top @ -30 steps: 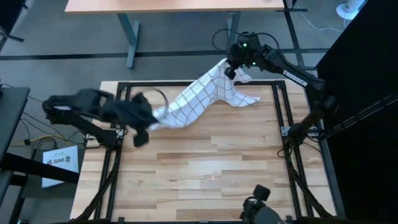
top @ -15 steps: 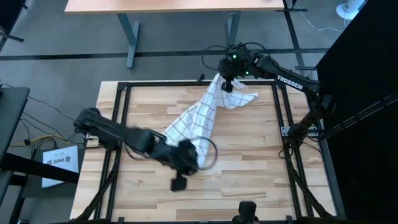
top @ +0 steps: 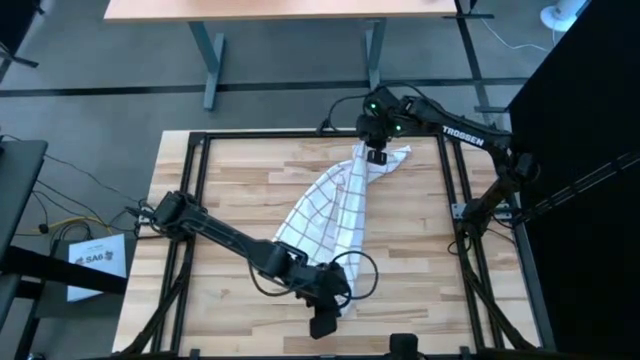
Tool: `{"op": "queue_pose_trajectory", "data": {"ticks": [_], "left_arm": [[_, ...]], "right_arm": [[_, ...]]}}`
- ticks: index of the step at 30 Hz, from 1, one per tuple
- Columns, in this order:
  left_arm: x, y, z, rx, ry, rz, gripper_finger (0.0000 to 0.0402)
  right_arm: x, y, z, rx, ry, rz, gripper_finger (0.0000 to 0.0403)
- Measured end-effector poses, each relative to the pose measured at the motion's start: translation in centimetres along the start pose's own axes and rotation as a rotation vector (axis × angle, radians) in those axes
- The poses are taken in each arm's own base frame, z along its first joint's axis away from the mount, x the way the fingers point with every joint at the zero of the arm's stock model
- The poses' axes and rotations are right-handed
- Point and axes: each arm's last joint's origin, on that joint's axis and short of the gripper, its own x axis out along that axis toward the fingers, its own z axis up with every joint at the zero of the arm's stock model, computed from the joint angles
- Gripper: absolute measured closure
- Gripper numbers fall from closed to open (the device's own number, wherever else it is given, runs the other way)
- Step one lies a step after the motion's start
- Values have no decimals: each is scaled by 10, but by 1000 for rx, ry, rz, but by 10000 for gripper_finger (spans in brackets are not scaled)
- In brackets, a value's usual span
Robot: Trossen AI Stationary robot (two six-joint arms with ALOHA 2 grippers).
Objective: Roll towel
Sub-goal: Prepare the white striped towel on the table for folding
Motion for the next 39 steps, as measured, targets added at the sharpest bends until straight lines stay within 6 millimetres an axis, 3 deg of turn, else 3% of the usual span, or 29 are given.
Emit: {"op": "queue_pose_trajectory", "data": {"ticks": [3,7,11,14,16,20,30,34,39], "left_arm": [[-5,0,0,-17,31,-18,296],[-46,-3,-6,-54,70,71,273],[-91,-3,-32,8,58,429,272],[-107,8,-46,34,58,615,277],[-105,25,-53,20,92,641,279],[-80,68,-78,26,168,616,281],[-59,169,-110,-1,62,526,282],[-56,192,-110,32,30,510,282],[-58,204,-106,59,-7,515,282]], "right_arm": [[-6,1,3,-27,-13,-4,283],[-33,3,9,-42,-83,-38,228],[-64,7,7,-45,-147,-72,197],[-81,12,3,-42,-178,-83,192],[-90,17,0,-15,-182,-76,193],[-109,25,-19,9,-56,-117,194],[-140,45,-59,261,70,-72,195],[-128,64,-45,281,-114,48,195],[-67,109,-32,251,-105,174,195]]}}
